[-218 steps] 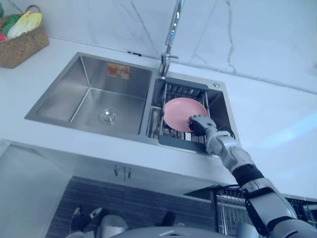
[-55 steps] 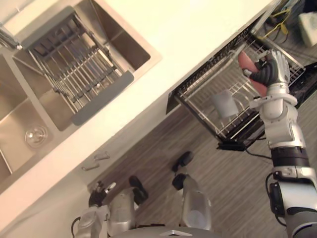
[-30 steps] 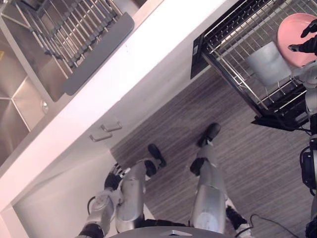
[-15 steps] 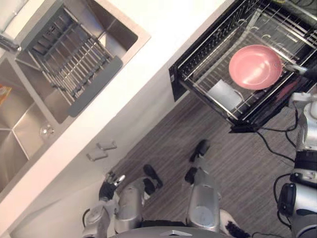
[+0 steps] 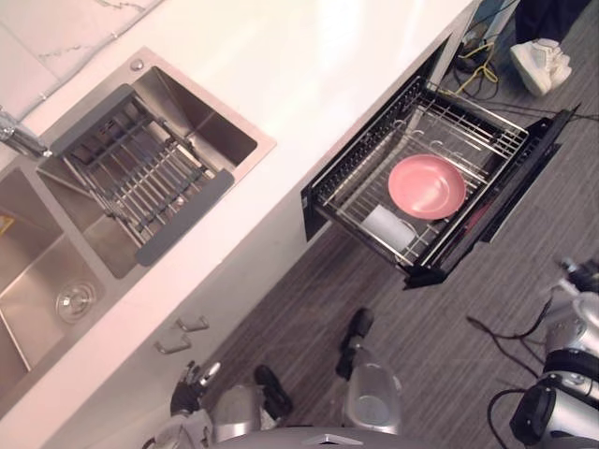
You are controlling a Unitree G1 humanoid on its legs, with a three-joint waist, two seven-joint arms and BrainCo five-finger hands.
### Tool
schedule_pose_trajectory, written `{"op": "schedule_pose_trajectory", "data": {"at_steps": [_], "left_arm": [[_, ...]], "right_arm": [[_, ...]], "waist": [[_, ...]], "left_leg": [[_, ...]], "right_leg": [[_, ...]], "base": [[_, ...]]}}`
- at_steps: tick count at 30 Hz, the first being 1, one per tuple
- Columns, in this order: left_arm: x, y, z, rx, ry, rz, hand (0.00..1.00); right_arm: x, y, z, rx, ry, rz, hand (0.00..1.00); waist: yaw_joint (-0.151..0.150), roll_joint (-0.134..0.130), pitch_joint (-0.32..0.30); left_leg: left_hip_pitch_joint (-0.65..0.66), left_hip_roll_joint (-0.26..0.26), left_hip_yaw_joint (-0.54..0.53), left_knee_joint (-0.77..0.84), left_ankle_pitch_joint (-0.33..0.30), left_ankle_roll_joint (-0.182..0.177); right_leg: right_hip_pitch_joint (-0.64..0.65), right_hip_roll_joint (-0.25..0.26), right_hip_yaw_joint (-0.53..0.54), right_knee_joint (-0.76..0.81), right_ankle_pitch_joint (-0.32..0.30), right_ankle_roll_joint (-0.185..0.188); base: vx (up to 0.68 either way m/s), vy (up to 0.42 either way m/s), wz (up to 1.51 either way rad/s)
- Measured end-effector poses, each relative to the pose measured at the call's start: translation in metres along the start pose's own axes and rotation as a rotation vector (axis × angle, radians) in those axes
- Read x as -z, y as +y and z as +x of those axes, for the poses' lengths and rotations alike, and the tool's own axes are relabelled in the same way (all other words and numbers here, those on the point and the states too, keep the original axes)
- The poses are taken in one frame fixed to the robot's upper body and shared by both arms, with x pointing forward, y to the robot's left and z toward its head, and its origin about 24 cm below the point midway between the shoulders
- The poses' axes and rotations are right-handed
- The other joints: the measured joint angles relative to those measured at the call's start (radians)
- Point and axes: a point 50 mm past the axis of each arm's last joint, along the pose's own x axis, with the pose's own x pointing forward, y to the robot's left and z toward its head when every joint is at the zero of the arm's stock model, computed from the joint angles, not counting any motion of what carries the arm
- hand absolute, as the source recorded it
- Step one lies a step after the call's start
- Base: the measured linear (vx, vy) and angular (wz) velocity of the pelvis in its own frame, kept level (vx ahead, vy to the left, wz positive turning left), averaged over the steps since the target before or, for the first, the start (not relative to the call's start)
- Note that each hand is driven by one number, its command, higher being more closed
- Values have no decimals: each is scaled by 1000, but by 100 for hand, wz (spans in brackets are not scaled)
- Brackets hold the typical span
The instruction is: Walk over to the sink, pick up the cup, carry it to the dishwasher, place the cup inside the dishwasher, then close the dishwasher door
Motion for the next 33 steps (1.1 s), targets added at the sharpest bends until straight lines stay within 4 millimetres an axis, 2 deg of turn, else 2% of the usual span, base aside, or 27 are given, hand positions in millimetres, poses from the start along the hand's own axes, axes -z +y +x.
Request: {"op": "schedule_pose_trajectory", "data": {"at_steps": [1,3,7,10,13,15,16,17,21,23,26,28,30,31,33], "left_arm": [[0,0,0,3,2,17,0],[1,1,0,5,6,34,0],[0,0,0,11,5,49,0],[-8,-3,5,23,-10,67,0],[-16,-14,12,46,-27,86,0],[-22,-23,16,77,-33,99,0],[-24,-25,17,84,-35,102,0],[-27,-29,19,97,-42,110,0],[-29,-34,21,102,-36,111,0],[-31,-38,22,110,-43,113,0],[-30,-45,22,134,-41,127,0],[-32,-52,22,150,-56,113,0],[-35,-56,22,162,-68,104,0],[-35,-57,22,166,-70,101,0],[-38,-61,22,178,-82,89,0]], "right_arm": [[15,-5,-2,-14,50,25,100],[29,-9,-3,-34,105,22,100],[45,-6,-5,-97,165,20,100],[53,2,-6,-146,189,-20,100],[57,28,-10,-225,186,-108,100],[42,64,-13,-308,103,-204,100],[36,74,-14,-328,76,-234,100],[27,77,-12,-313,31,-322,100],[-12,109,-15,-364,-162,-581,100],[-25,123,-18,-363,-226,-658,100],[-44,146,-26,-358,-295,-670,100],[-69,167,-33,-344,-354,-677,100],[-83,183,-42,-349,-426,-732,100],[-89,187,-45,-338,-456,-765,100],[-110,194,-49,-288,-490,-807,100]], "waist": [[0,1,0],[2,2,-1],[8,2,-1],[23,6,3],[39,14,15],[48,25,28],[48,30,34],[50,35,48],[55,44,61],[60,58,68],[67,88,83],[101,111,95],[118,121,103],[119,124,103],[154,127,101]], "left_leg": [[0,-4,-1,-13,5,2],[-1,-9,-5,-21,11,4],[-23,-18,-11,-28,19,9],[-61,-26,-27,-27,28,14],[-80,-28,-54,-17,36,16],[-117,-36,-74,6,36,22],[-128,-38,-82,9,37,24],[-142,-41,-96,19,41,30],[-205,-39,-125,57,39,36],[-228,-37,-144,73,33,43],[-256,-39,-168,92,28,50],[-284,-40,-177,102,38,55],[-306,-40,-190,112,47,57],[-317,-41,-200,111,53,58],[-355,-45,-224,109,81,54]], "right_leg": [[-1,-8,-7,4,-6,1],[-1,-15,-15,7,-7,0],[-23,-43,-34,35,-25,-3],[-48,-64,-67,44,-18,-8],[-53,-75,-80,52,-13,-14],[-79,-95,-89,74,-13,-14],[-82,-100,-95,76,-12,-16],[-85,-108,-107,76,-10,-17],[-114,-123,-128,85,-3,-26],[-114,-129,-140,91,-4,-29],[-116,-145,-163,99,-9,-34],[-135,-158,-190,108,-13,-43],[-149,-168,-201,115,-12,-57],[-151,-170,-213,117,-13,-60],[-173,-183,-239,132,-13,-79]], "base": [[-65,-1,14],[-65,-3,11],[-71,3,7],[-38,-8,17],[-19,-12,22],[-44,6,25],[-42,13,35],[-54,17,32],[-74,1,20],[-120,-1,20],[-137,25,26],[-138,20,19],[-74,4,18],[-95,-7,31],[-89,-2,38]]}}
